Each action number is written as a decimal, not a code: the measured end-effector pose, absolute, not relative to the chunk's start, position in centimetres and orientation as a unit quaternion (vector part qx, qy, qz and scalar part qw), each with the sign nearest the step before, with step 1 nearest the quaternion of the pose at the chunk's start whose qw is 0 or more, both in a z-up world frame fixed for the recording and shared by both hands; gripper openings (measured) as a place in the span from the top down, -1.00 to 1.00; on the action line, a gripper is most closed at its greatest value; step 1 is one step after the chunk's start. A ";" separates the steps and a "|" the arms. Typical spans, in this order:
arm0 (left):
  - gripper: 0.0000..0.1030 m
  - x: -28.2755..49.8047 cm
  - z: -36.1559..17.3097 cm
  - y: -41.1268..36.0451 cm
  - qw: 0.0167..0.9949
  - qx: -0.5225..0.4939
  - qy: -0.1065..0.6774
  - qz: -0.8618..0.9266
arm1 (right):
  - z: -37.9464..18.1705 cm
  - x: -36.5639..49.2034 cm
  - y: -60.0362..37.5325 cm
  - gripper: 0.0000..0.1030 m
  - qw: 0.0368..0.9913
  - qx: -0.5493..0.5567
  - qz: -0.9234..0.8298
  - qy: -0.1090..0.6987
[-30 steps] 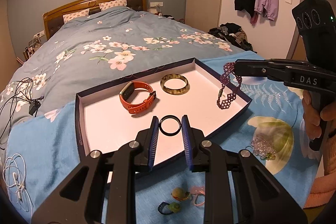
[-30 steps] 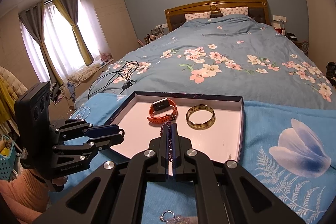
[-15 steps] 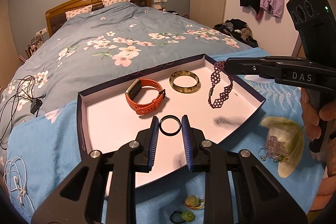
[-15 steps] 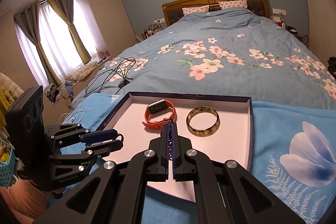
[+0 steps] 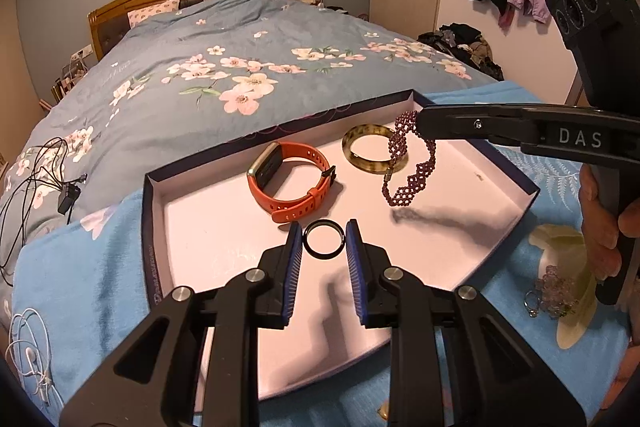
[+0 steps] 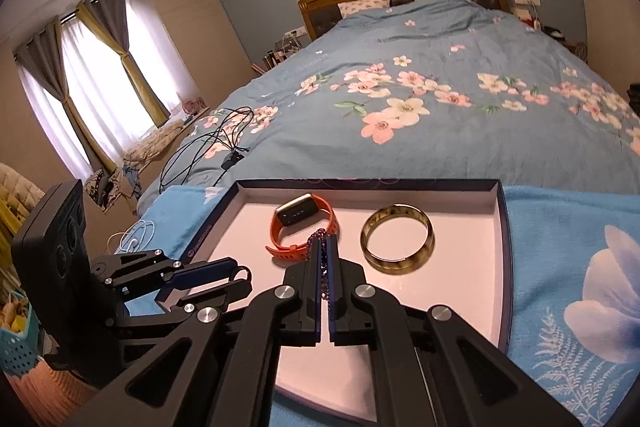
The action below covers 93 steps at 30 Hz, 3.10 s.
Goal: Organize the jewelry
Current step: 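Carry the black ring with the left tool while the right tool lays the purple bracelet in the box, then move the right tool to the clear crystal bracelet and grasp it, then lift the crystal bracelet with the right tool while the left tool grasps the pink hair clip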
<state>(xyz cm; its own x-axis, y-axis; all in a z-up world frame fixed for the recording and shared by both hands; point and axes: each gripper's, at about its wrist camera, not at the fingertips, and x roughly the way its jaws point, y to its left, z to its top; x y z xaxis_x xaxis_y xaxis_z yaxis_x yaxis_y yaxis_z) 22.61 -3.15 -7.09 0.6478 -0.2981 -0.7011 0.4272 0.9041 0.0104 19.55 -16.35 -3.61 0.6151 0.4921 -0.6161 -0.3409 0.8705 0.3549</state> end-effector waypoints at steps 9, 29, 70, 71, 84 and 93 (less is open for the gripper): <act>0.56 24.1 -8.6 -3.1 0.896 0.086 0.390 -0.192 | -5.3 20.7 -17.5 0.98 0.885 0.117 0.212 0.397; 0.56 26.8 -10.0 -3.8 0.883 0.070 0.425 -0.186 | -6.9 21.2 -19.1 0.89 0.877 0.128 0.183 0.425; -0.20 10.7 -6.7 -0.3 0.920 0.036 0.341 -0.192 | -8.3 5.2 -20.3 0.42 0.865 -0.008 0.231 0.446; -0.20 10.6 -6.7 -0.3 0.920 0.035 0.341 -0.193 | -8.3 5.1 -20.4 0.47 0.865 -0.005 0.231 0.445; -0.20 10.4 -7.3 -0.6 0.915 0.027 0.348 -0.202 | -5.2 5.0 -22.2 0.86 0.880 0.045 0.245 0.405; -0.20 10.2 -7.3 -0.7 0.915 0.028 0.347 -0.206 | -1.9 5.1 -22.9 0.86 0.894 0.081 0.254 0.360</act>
